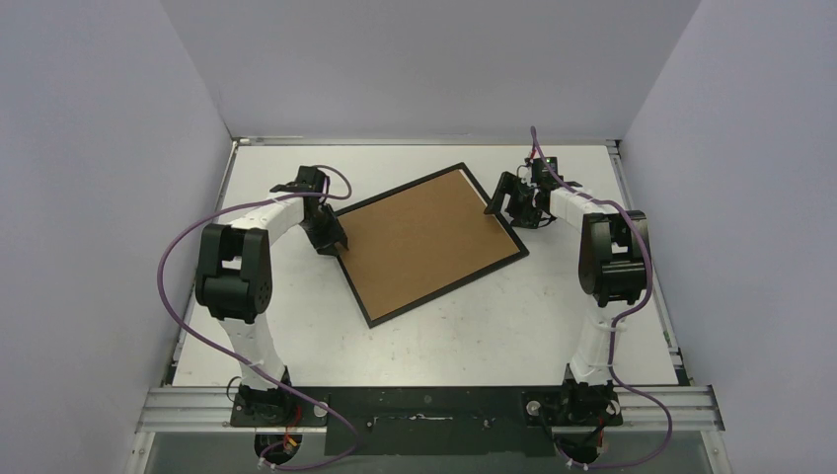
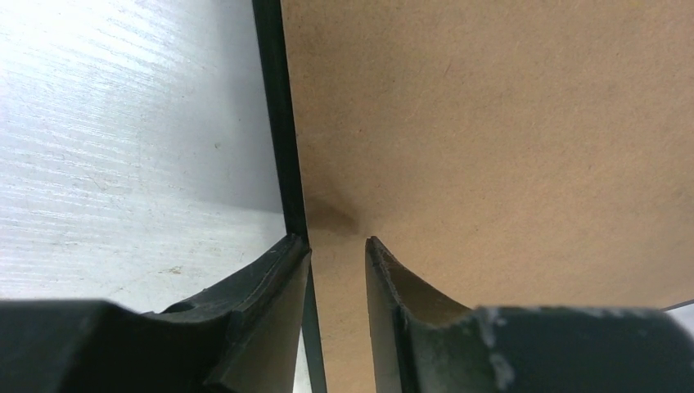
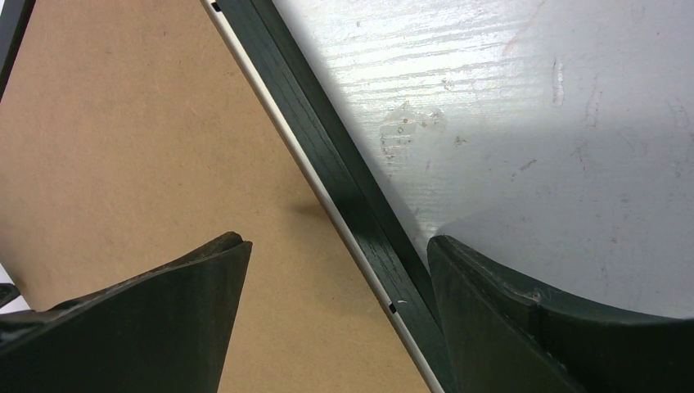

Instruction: Put the photo into the frame

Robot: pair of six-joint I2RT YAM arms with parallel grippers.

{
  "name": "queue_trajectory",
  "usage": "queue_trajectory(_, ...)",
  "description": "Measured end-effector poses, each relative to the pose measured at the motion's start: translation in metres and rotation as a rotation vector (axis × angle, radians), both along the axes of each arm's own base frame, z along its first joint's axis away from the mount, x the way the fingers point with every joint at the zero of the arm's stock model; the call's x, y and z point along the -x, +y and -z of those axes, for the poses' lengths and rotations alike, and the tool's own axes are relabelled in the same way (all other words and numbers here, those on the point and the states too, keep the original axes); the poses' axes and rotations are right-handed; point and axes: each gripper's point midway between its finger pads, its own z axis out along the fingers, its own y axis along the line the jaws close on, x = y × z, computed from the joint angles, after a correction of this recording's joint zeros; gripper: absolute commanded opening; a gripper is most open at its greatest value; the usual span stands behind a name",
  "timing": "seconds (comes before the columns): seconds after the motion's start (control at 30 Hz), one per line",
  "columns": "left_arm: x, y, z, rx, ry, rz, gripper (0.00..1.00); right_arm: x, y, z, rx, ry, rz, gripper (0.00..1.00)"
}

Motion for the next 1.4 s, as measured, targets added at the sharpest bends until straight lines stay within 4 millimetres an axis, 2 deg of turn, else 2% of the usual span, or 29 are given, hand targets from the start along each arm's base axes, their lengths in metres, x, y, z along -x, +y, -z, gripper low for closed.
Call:
queue_trajectory(0.37,-0.004,-0.005,0.001,0.035,-0.013,0.004,0.32,-0.001,0.001,0.0,-0.006,-0.004,-0.003,0.82)
queue_trajectory(0.57,-0.012,-0.014,0.0,0.128,-0.045,-0.012,0.31,-0.002,0.007,0.0,-0.043,-0.018,-0.018,0.82)
queue_trajectory(0.9,-0.021,-0.023,-0.003,0.238,-0.097,-0.025,0.29,-0.018,0.0,-0.002,-0.086,-0.067,-0.003,0.82)
queue_trajectory(1.4,-0.039,-0.032,-0.004,0.303,-0.216,0.002,0.26,-0.027,-0.01,-0.001,-0.051,-0.104,0.01,0.82)
